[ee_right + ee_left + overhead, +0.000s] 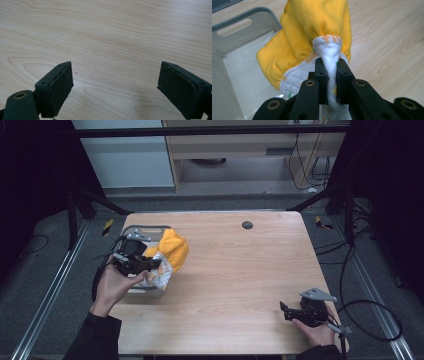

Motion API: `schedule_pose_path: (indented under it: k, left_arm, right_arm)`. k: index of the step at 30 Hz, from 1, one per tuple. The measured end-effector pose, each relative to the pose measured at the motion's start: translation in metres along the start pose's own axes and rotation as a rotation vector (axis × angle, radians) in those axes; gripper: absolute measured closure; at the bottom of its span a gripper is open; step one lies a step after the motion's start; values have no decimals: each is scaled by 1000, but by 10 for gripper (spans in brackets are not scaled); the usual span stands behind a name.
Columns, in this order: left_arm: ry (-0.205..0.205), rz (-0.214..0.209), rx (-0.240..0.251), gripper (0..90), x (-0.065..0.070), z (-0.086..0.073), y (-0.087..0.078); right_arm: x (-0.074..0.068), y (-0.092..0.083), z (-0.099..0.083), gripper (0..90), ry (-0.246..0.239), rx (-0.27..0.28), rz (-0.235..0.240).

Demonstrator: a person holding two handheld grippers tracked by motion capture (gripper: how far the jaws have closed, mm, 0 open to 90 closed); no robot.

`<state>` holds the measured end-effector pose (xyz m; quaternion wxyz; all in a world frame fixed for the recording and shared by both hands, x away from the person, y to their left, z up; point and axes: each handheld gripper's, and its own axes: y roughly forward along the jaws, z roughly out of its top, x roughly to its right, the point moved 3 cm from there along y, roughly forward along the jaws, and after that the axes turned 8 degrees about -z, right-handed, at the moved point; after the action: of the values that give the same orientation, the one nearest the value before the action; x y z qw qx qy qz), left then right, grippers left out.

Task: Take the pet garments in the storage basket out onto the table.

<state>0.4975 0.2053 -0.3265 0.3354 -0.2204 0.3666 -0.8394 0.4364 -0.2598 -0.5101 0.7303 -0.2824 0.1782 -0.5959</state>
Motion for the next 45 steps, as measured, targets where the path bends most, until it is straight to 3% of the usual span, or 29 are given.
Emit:
schedule_pose_path:
  k: [21,45]
  left_arm:
    - [86,-69,1,819,33,18,12]
    - [157,-129,-75,819,59,19,57]
  right_arm:
    - [1,-1,0,126,2,6,-1]
    - [1,-1,0,126,1,9,-2]
